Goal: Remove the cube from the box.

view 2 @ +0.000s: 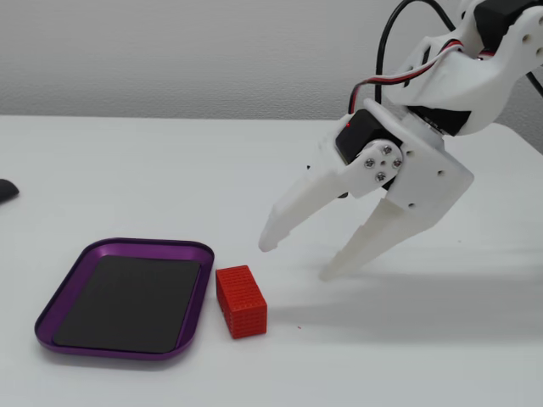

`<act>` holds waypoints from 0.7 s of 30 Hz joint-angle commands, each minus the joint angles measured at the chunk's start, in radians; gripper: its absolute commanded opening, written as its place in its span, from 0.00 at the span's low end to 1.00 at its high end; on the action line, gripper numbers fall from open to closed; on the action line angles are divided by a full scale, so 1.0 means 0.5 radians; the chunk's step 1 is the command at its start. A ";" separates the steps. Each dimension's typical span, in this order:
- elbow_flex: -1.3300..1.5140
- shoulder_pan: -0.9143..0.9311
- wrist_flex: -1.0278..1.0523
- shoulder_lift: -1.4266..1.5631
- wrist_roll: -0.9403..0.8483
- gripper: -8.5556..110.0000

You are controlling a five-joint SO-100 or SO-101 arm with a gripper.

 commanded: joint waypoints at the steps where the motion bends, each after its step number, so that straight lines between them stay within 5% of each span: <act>1: -0.037 0.000 0.067 0.126 0.077 0.24; 12: 0.120 0.288 0.046 1.430 0.150 0.23; 21: 1.022 0.469 0.181 2.485 0.175 0.24</act>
